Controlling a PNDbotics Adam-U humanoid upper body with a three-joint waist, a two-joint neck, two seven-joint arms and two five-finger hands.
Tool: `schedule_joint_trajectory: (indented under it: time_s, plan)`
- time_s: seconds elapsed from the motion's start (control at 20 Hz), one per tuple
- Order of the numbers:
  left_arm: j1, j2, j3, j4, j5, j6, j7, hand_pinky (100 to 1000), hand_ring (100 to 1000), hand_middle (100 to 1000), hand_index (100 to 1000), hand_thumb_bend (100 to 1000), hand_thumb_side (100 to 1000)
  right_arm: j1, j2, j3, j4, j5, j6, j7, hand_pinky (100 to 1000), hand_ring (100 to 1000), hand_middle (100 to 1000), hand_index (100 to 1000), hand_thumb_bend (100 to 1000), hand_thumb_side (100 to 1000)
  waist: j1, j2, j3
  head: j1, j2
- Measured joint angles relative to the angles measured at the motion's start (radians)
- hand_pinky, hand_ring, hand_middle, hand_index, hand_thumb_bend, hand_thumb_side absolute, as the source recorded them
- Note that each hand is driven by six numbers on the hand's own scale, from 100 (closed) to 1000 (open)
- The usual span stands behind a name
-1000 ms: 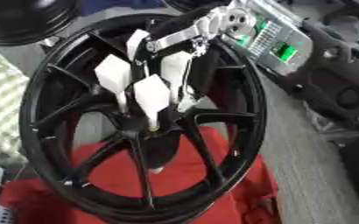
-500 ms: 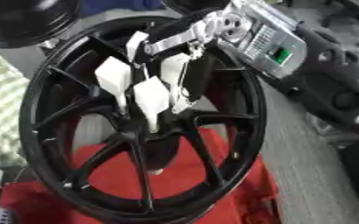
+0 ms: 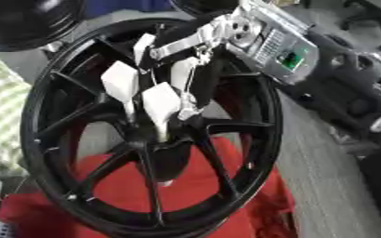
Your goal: Pull the pin out of the wheel hub.
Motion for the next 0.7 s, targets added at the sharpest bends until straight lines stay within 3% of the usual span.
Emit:
schedule_joint_trajectory:
  time_s: [0.3, 0.7]
  plan:
    - [0.0, 0.0, -0.001, 0.0, 0.0, 0.0, 0.0, 807, 738, 758, 805, 777, 615, 0.0, 0.0, 0.0, 0.001, -0.001, 0.002, 0.001, 762, 683, 624, 695, 461, 151, 0.0, 0.001, 0.0, -0.001, -0.001]
    - [-0.001, -0.003, -0.005, 0.001, 0.0, 0.001, -0.001, 807, 738, 759, 804, 773, 616, 0.002, 0.0, 0.0, -0.004, -0.014, 0.011, -0.011, 759, 658, 524, 631, 410, 140, -0.001, 0.001, 0.0, -0.002, -0.001]
